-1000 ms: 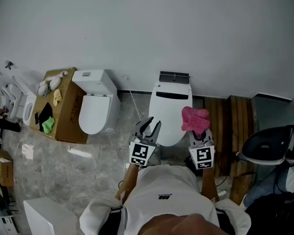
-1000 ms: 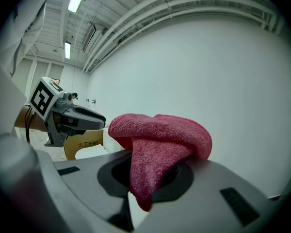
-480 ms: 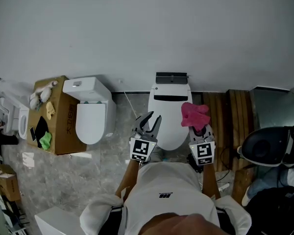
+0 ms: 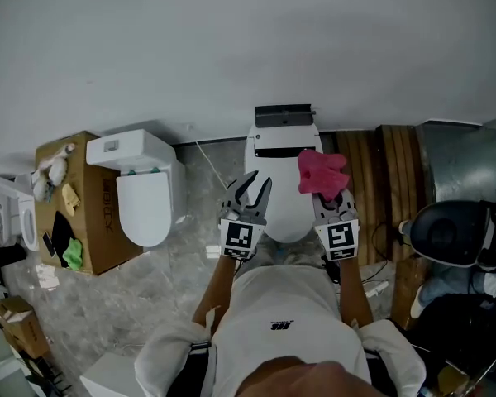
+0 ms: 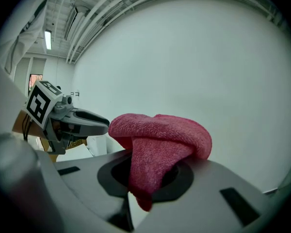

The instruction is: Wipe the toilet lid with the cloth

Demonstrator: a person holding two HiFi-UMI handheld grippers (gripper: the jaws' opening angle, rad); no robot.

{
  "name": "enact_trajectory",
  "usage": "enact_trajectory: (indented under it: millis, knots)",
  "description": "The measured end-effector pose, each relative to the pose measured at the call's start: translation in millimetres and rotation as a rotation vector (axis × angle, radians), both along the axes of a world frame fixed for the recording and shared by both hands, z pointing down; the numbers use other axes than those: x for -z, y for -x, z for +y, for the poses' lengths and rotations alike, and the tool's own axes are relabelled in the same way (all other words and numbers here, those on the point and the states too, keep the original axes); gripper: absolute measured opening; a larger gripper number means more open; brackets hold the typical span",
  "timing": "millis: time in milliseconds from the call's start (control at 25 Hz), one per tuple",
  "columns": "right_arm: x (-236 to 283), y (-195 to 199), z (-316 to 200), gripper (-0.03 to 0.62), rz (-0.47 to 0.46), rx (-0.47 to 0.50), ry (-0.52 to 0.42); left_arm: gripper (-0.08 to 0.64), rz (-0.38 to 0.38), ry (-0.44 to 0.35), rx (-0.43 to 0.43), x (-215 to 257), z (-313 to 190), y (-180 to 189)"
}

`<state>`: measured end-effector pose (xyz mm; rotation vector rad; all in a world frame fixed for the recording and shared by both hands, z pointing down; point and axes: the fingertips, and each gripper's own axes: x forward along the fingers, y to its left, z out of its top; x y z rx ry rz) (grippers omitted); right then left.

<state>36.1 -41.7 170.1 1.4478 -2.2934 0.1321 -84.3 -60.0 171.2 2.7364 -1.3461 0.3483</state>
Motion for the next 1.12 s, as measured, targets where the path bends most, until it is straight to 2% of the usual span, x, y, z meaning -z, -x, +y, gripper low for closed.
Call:
enact_trajectory:
  millis: [440,800,1120]
  knots:
    - [-76,12,-49,0.064,0.003,0.017,0.116,0.12,0.009,0.087,0.026,-77,-38,15]
    - [-162,17,-96,0.064,0.01,0.101,0.194,0.126,-0.023,0.151,0.079,-152,-59,21]
    - [-237,20,-104,0.064,-0.041,0.173,0.303,0.155,-0.03,0.239,0.165,-214,-52,20]
